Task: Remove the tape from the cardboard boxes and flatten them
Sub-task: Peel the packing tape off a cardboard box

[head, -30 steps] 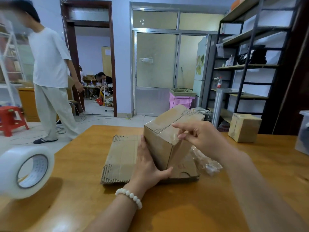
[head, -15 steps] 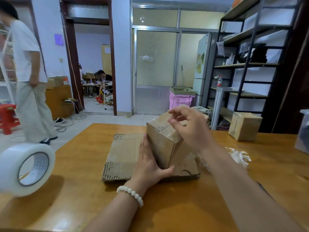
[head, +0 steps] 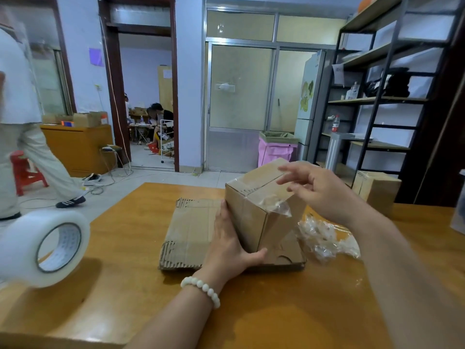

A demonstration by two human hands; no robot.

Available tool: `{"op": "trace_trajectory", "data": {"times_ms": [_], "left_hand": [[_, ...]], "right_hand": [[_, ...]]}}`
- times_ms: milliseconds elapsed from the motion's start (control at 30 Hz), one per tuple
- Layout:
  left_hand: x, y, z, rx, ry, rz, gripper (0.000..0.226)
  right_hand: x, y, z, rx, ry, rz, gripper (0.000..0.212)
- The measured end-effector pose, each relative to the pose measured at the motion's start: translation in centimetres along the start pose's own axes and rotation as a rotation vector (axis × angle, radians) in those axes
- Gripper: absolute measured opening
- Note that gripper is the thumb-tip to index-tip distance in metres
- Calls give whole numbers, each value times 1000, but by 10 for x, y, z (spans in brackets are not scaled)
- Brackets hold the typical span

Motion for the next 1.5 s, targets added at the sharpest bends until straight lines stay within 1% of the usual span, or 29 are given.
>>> {"op": "trace_trajectory", "data": {"times_ms": [33, 100, 167, 200, 267, 367, 467, 533, 600, 733, 833, 967, 1033, 1067, 1100, 1133, 1167, 1233, 1267, 1300, 1367, 1433, 1500], "left_hand": [[0, 0, 0, -2, -3, 1, 139], [-1, 0, -1, -13, -7, 2, 136], [0, 0, 0, -23, -11, 2, 132], [0, 0, 0, -26, -9, 4, 132], [1, 0, 0, -19, -13, 8, 133], [1, 0, -2, -1, -32, 11, 137], [2, 1, -3, -1, -51, 33, 139], [1, 1, -5, 8, -59, 34, 135], [0, 2, -6, 16, -70, 29, 132], [1, 1, -5, 12, -63, 28, 131], [1, 0, -5, 27, -72, 34, 135], [-1, 1, -6, 16, -46, 22, 129], [0, 1, -4, 2, -30, 25, 130], [0, 0, -3, -2, -25, 26, 132], [1, -1, -2, -4, -22, 25, 133], [1, -1, -1, -7, -24, 24, 133], [2, -2, 0, -9, -31, 25, 131], [4, -3, 1, -26, -48, 42, 132], [4, -4, 0, -40, -54, 55, 135], [5, -4, 0, -54, -64, 74, 138], [7, -2, -1, -80, -99, 120, 143], [9, -3, 1, -106, -136, 126, 142], [6, -5, 5, -138, -131, 78, 139]], "right_hand": [[5, 1, -3, 11, 64, 64, 35], [14, 3, -7, 29, 113, 174, 33], [18, 3, -9, 21, 151, 230, 33], [18, 2, -9, 9, 173, 231, 33], [18, -1, -6, -36, 164, 191, 28], [18, -6, -1, -107, 55, 139, 20], [19, -8, -1, -89, -81, 147, 19], [19, -10, -1, -78, -118, 124, 22], [20, -15, 2, -93, -76, 67, 20], [31, -22, 13, -189, 109, -13, 8], [30, -24, 15, -209, 171, -70, 10], [29, -24, 10, -170, 141, -128, 16], [27, -25, 5, -115, 75, -150, 19], [25, -24, 2, -78, -5, -136, 14], [26, -24, 1, -46, -90, -92, 5], [29, -22, 3, -28, -123, -31, 10], [33, -21, 4, -14, -84, 41, 29], [44, -18, 5, -21, 152, 156, 62], [50, -17, 6, -39, 278, 186, 71], [55, -16, 7, -60, 375, 198, 75], [61, -17, 7, -86, 466, 166, 67], [59, -18, 8, -121, 467, 76, 56], [51, -14, 14, -169, 408, -64, 48]]}}
Point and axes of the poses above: each hand's wrist, its own y-axis away from the middle knuckle, its own x-axis out of the palm, z = x × y, the point moved 9 cm from there along -y, towards the middle knuckle, and after that the axes turned 9 degrees about -y, right-handed, at the moved point
